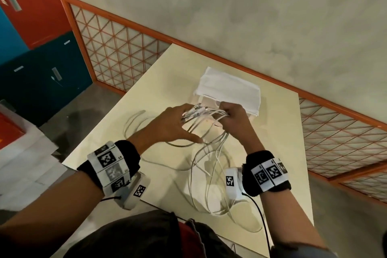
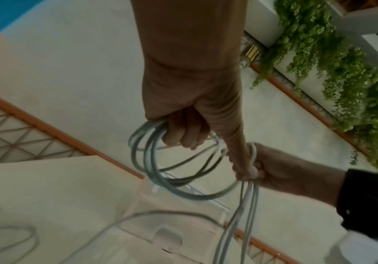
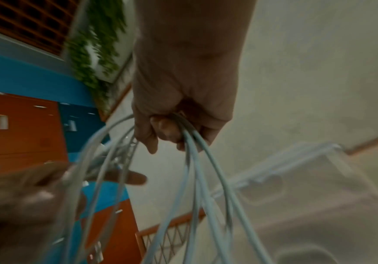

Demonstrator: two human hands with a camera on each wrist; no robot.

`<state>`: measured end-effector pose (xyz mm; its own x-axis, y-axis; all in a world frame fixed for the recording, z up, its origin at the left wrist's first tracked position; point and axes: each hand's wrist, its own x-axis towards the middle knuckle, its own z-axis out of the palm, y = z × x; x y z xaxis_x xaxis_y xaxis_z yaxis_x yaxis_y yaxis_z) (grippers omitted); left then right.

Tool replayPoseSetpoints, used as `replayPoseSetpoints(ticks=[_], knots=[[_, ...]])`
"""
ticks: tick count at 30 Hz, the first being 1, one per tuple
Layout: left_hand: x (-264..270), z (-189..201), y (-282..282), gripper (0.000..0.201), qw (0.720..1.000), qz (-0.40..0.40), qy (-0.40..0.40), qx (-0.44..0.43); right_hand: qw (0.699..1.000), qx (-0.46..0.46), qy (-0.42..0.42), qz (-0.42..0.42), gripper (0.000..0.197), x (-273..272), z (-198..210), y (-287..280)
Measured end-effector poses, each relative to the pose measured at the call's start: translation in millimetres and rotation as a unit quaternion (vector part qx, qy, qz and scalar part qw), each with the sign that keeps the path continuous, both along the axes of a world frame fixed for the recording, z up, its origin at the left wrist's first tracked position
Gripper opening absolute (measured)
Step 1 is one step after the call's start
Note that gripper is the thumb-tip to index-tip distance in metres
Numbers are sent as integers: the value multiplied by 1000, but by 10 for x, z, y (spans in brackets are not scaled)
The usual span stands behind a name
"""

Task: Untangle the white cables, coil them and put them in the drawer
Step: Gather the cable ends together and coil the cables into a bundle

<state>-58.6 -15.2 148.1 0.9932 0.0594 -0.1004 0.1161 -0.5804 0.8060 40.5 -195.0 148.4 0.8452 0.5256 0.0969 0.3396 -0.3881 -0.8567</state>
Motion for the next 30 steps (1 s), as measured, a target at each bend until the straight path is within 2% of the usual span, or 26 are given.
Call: replayPoseSetpoints(ticks=[3,5,8,10,12,15,18,20,22,23,25,26,27,28,30], knots=[[59,-42,-74,22,998,31,-36,51,998,-12,-55,17,43,-35,223,34],[90,-9,-59,25,996,48,-62,50,999,-11,-40,9,42,-35,275,5],[113,127,9,23,989,61,-133,-14,999,0,26,20,43,-38,211,-70],[134,247,59,16,975,88,-196,-60,996,-1,90,27,41,-60,85,-124],[149,332,82,23,958,121,-238,-103,990,-19,138,13,41,-83,-77,-182],[144,391,104,33,939,178,-246,-162,985,-48,164,6,43,-88,-348,-299],[166,395,214,32,907,253,-259,-212,983,-92,160,6,37,-109,-564,-474],[188,319,323,27,913,288,-239,-165,983,-87,157,-26,33,-106,-637,-577],[209,171,422,18,939,299,-154,-63,985,-69,147,-57,35,-83,-610,-608],[213,83,459,20,950,296,-97,-11,987,-69,131,-66,38,-60,-564,-603],[191,-67,470,44,962,270,0,49,988,-119,68,-67,46,-15,-405,-578],[170,-105,457,57,964,260,20,52,986,-146,39,-65,49,-2,-303,-555],[153,-101,432,66,964,260,23,48,985,-156,22,-69,52,6,-206,-531],[138,-76,393,66,962,269,3,41,985,-155,12,-74,58,16,-112,-499],[137,-39,293,35,957,279,-83,18,983,-165,-27,-73,60,39,30,-436]])
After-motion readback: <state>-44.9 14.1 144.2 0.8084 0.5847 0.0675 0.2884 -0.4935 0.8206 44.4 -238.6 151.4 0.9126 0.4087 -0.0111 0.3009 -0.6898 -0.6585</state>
